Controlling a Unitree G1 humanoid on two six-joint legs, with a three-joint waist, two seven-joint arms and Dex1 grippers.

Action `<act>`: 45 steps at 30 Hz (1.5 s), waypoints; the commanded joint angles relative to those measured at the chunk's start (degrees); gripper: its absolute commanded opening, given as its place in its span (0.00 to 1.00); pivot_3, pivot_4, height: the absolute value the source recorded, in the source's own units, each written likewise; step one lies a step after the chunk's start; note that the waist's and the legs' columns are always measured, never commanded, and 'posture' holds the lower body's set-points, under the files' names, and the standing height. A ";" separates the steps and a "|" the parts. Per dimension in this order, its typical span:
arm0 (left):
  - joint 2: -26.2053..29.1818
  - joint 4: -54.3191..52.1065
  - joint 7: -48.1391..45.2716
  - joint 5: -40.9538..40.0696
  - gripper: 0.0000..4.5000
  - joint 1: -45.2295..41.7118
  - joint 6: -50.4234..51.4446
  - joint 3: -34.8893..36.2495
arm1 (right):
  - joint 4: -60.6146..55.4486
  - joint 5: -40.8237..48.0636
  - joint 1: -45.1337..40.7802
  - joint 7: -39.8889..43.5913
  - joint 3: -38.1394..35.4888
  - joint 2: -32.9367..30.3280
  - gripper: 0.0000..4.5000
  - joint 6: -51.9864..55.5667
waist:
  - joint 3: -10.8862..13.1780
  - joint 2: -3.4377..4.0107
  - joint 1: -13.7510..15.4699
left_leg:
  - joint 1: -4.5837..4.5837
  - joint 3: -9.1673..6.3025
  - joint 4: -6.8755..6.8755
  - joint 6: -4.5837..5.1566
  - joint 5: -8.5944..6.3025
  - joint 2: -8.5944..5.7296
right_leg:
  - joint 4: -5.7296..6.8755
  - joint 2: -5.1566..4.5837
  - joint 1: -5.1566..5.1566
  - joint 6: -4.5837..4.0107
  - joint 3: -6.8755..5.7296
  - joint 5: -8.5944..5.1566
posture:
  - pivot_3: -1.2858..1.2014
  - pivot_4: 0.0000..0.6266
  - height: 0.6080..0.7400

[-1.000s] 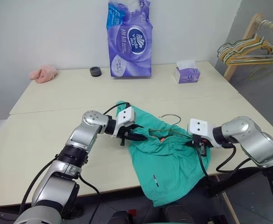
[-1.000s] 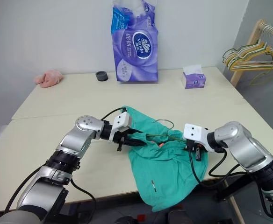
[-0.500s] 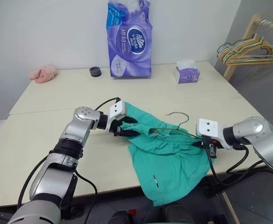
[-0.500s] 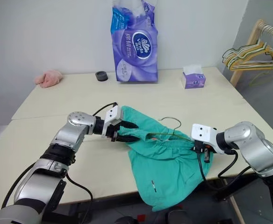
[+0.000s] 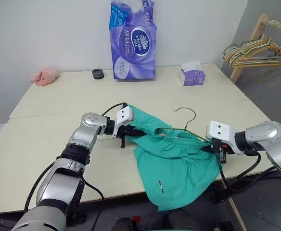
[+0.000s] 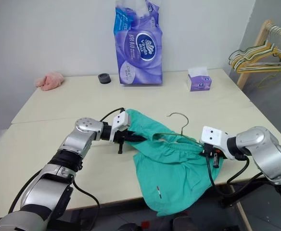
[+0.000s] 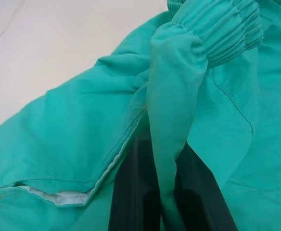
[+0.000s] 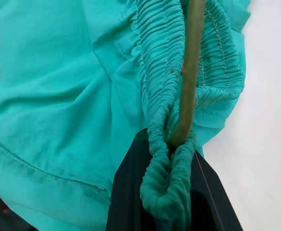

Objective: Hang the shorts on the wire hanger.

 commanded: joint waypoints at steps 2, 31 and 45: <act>2.11 -3.58 1.28 -2.73 0.00 -0.78 3.18 4.20 | -2.69 3.35 1.72 -0.96 -4.59 -0.38 0.00 3.18 | 0.00 0.00 0.10 | 0.00 0.00 0.00 0.00 0.00 0.00 | 0.00 0.00 0.00 0.00 0.00 0.00 | 0.44 0.05 1.00; 5.08 -21.39 3.44 -9.58 0.52 1.38 15.99 5.42 | -5.72 15.37 14.33 -6.02 -21.05 -1.97 0.00 16.03 | 0.05 -0.05 1.96 | 0.02 0.05 0.08 0.00 0.00 -0.02 | 0.22 0.00 -0.02 0.01 0.06 -0.01 | 0.43 0.09 1.00; -6.65 -44.21 14.05 -18.69 0.52 2.12 37.71 -0.16 | -20.07 35.33 22.26 -34.91 -55.01 25.60 0.00 48.95 | 0.96 0.24 0.43 | 0.15 0.11 0.06 0.01 0.01 0.04 | 0.36 0.18 0.06 0.27 0.21 -0.24 | 0.39 0.20 1.00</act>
